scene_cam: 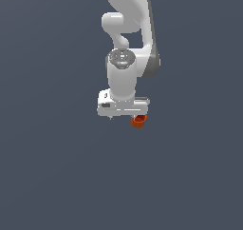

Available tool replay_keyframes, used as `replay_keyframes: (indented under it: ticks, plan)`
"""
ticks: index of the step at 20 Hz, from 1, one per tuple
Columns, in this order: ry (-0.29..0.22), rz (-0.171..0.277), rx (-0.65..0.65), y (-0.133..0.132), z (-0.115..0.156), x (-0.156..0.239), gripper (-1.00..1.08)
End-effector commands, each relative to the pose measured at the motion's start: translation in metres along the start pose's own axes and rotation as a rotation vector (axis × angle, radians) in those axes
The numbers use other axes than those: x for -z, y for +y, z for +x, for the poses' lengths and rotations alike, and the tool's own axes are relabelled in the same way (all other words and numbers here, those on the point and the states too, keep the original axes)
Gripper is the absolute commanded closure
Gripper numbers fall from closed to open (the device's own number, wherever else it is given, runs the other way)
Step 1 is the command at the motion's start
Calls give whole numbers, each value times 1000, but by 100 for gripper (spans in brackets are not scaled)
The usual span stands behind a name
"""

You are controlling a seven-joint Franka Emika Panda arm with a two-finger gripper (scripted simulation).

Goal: Pick up the object and move it to a goal position.

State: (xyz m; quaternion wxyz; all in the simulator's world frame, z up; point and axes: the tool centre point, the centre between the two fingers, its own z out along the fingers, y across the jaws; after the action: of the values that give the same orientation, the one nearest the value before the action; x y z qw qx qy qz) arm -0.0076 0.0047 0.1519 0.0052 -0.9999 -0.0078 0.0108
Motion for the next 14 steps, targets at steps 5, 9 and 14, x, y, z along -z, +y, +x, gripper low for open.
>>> replay_keyframes:
  ticks: [5,9,14]
  plan:
    - [7,0,-23,9,3,0,-20]
    - [10,0,-33,13,5,0,-20]
    - [17,-4,-40,11,3,-2,-20]
